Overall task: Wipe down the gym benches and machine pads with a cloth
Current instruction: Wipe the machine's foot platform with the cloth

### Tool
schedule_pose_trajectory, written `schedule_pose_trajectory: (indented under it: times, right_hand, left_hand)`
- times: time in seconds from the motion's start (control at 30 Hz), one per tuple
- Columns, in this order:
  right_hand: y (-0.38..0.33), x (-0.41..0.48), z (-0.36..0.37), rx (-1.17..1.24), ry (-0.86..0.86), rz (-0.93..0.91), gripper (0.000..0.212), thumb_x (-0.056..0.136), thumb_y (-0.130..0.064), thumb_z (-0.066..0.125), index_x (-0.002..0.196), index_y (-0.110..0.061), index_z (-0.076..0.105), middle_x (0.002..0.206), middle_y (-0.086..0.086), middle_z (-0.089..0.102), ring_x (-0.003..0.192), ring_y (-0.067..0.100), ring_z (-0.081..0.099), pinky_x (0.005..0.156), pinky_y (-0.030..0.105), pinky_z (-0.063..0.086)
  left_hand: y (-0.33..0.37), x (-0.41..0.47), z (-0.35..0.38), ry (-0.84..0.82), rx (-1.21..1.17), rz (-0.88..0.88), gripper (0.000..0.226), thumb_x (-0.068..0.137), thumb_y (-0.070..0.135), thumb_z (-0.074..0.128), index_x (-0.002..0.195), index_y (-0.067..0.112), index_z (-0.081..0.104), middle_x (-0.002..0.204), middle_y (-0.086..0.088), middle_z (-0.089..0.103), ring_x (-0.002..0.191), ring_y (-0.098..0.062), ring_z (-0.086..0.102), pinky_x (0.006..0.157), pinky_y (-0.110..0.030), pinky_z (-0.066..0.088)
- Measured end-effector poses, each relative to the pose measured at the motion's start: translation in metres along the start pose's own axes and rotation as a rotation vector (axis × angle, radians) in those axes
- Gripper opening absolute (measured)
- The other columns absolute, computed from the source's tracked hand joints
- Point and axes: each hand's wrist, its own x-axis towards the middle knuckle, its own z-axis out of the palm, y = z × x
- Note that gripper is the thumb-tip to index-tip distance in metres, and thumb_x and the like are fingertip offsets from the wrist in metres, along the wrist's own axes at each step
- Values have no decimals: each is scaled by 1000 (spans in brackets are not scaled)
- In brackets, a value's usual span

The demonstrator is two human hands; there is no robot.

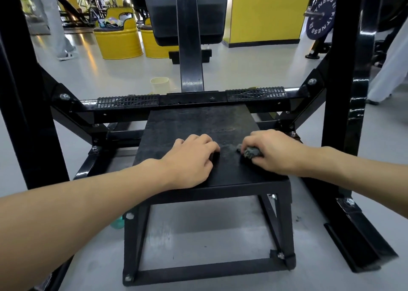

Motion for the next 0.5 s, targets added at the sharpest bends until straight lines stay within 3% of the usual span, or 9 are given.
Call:
schedule_pose_trajectory:
  times: [0.1, 0.27, 0.5]
  right_hand:
    - [-6, -18, -1, 72, -99, -48, 26, 80, -18, 63, 102, -32, 64, 100, -9, 63, 96, 18, 60, 86, 37, 49]
    - [14, -27, -3, 8, 46, 101, 27, 83, -19, 62, 108, -28, 63, 103, -2, 61, 98, 27, 60, 85, 41, 49]
    - [-10, -48, -2, 45, -18, 102, 33, 81, -17, 61, 112, -29, 61, 110, -9, 68, 103, 17, 62, 88, 37, 49]
  left_hand:
    - [3, 2, 2, 1, -6, 22, 44, 98, 17, 39, 140, 30, 47, 141, 11, 42, 134, -17, 33, 109, -47, 30]
    - [8, 6, 4, 10, -20, 49, 42, 98, 17, 39, 138, 28, 50, 142, 10, 42, 133, -17, 35, 108, -46, 30]
    - [-13, -4, 1, 15, -66, 103, 44, 98, 11, 39, 137, 27, 54, 141, 9, 46, 131, -16, 39, 109, -39, 32]
